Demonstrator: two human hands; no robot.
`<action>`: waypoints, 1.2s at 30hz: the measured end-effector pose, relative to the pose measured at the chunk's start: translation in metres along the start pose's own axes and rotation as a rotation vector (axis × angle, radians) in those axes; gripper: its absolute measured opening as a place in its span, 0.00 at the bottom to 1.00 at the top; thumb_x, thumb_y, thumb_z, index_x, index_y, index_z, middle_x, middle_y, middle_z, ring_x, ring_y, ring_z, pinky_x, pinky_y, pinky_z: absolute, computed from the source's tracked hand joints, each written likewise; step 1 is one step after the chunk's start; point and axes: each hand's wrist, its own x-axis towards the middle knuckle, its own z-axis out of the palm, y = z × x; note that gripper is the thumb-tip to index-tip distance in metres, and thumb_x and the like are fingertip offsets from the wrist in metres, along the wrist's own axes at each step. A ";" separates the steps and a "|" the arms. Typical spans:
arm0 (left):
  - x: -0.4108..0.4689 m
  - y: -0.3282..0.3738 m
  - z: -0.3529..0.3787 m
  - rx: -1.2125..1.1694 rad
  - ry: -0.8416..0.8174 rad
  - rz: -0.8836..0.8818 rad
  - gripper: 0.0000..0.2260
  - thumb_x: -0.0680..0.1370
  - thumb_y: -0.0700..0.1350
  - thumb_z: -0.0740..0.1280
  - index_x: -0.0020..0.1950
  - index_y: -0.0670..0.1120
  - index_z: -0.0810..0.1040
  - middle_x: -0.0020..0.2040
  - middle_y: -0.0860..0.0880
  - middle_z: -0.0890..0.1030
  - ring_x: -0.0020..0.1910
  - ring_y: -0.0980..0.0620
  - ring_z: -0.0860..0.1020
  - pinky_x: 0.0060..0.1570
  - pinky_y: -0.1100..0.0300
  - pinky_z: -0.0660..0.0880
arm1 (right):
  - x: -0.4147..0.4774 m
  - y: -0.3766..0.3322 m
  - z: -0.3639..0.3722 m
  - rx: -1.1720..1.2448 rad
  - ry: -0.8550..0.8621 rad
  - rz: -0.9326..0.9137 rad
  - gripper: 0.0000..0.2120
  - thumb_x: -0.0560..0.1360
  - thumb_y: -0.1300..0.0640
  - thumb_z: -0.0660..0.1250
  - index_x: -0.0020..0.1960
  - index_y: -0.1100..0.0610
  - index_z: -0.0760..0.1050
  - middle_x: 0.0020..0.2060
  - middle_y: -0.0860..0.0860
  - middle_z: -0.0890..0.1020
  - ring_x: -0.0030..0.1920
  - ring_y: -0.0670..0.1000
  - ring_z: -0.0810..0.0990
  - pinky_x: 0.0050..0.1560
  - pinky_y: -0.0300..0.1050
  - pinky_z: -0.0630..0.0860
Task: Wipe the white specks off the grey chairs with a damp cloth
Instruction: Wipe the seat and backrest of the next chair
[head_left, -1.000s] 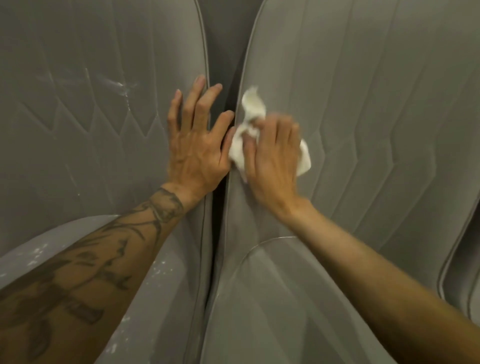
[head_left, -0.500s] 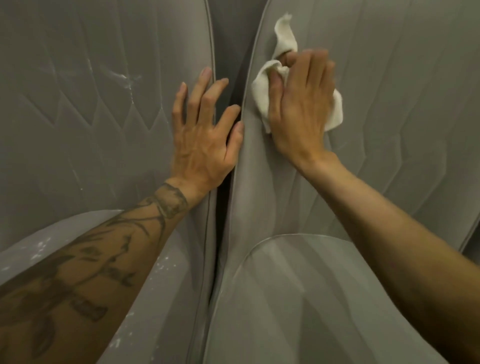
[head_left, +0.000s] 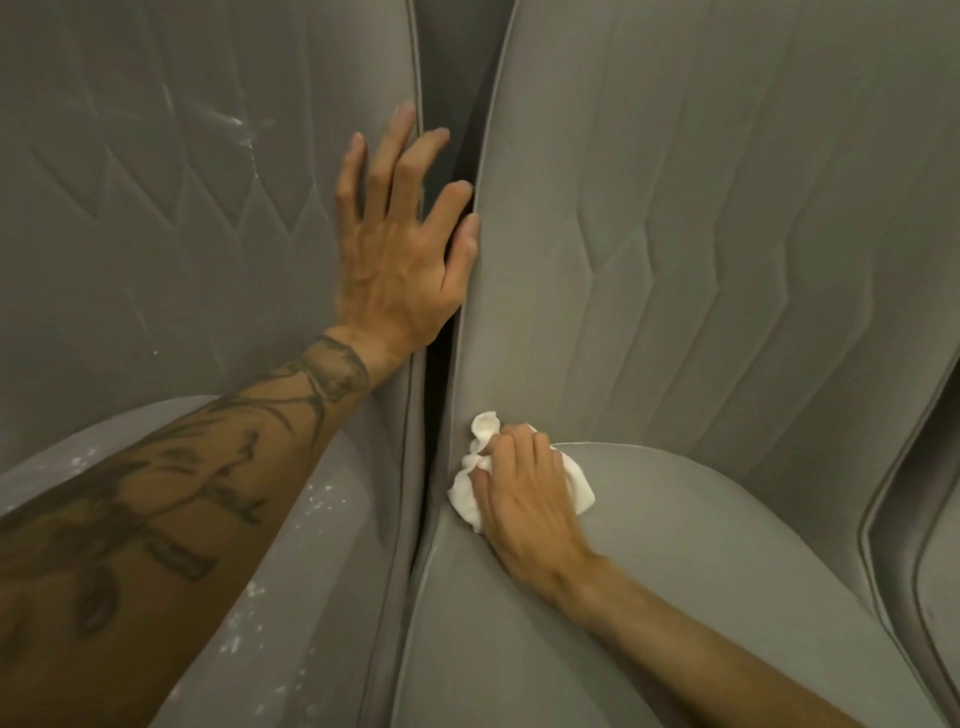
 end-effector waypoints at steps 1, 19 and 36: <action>0.000 0.000 -0.001 0.004 -0.007 0.000 0.15 0.86 0.52 0.57 0.56 0.46 0.80 0.74 0.42 0.74 0.80 0.38 0.64 0.78 0.36 0.56 | 0.002 -0.002 -0.005 -0.013 -0.026 0.023 0.02 0.81 0.56 0.57 0.52 0.53 0.68 0.49 0.49 0.71 0.47 0.51 0.69 0.50 0.47 0.68; -0.081 0.029 -0.070 -0.018 -0.384 0.026 0.20 0.85 0.46 0.62 0.75 0.39 0.72 0.77 0.38 0.70 0.80 0.39 0.64 0.80 0.40 0.57 | -0.026 -0.030 -0.012 -0.122 -0.370 0.229 0.15 0.83 0.51 0.48 0.63 0.56 0.67 0.59 0.54 0.73 0.57 0.57 0.70 0.59 0.51 0.66; -0.215 0.025 -0.198 -0.063 -0.871 -0.186 0.22 0.83 0.49 0.54 0.66 0.39 0.80 0.64 0.38 0.79 0.61 0.37 0.80 0.65 0.41 0.75 | -0.013 -0.004 -0.024 0.075 -0.380 0.206 0.16 0.83 0.55 0.54 0.66 0.60 0.69 0.62 0.58 0.73 0.61 0.61 0.72 0.64 0.53 0.66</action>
